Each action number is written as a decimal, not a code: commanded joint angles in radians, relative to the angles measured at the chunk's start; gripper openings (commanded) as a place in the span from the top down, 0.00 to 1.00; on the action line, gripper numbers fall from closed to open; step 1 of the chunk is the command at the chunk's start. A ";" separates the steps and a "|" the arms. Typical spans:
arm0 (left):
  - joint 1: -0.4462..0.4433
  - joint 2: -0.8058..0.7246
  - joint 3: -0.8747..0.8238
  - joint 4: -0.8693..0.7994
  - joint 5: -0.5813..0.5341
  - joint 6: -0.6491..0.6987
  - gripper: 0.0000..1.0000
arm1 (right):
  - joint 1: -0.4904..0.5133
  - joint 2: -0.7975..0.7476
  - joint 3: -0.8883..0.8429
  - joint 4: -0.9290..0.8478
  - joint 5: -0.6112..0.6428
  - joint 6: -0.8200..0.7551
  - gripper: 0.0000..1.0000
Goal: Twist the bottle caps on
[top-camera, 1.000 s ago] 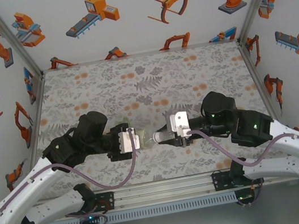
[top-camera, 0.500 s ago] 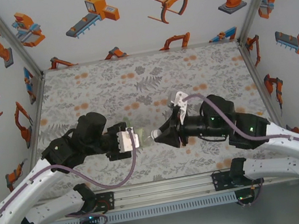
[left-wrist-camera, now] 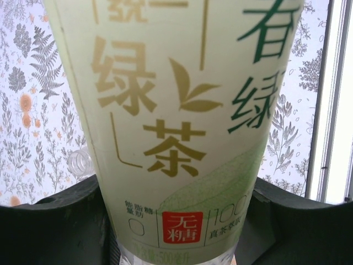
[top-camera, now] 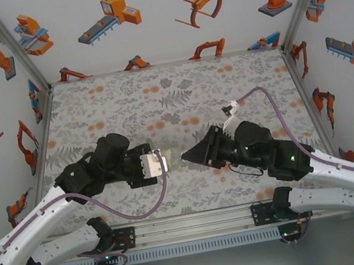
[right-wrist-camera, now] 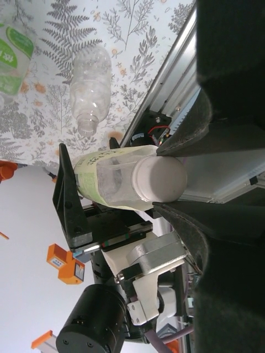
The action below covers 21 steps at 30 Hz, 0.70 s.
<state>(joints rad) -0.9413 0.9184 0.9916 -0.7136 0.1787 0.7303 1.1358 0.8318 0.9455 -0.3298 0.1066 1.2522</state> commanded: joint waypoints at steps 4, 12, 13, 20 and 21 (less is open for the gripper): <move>-0.008 0.047 0.019 0.024 0.084 0.054 1.00 | -0.004 -0.033 0.089 -0.037 0.080 -0.246 0.44; -0.008 0.100 0.085 -0.023 0.114 0.065 1.00 | -0.004 -0.091 0.102 0.066 0.018 -0.843 0.35; -0.008 0.100 0.087 -0.022 0.129 0.062 1.00 | -0.004 -0.090 0.105 0.063 -0.006 -0.921 0.34; -0.007 0.076 0.087 -0.021 0.197 0.034 1.00 | -0.004 -0.070 0.136 -0.005 -0.392 -1.393 0.39; -0.007 0.073 0.086 -0.022 0.205 0.032 1.00 | -0.004 -0.066 0.143 -0.023 -0.429 -1.438 0.39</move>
<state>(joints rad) -0.9447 1.0142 1.0515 -0.7204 0.3153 0.7723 1.1339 0.7574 1.0389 -0.3153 -0.1173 0.1028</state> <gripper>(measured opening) 0.588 0.613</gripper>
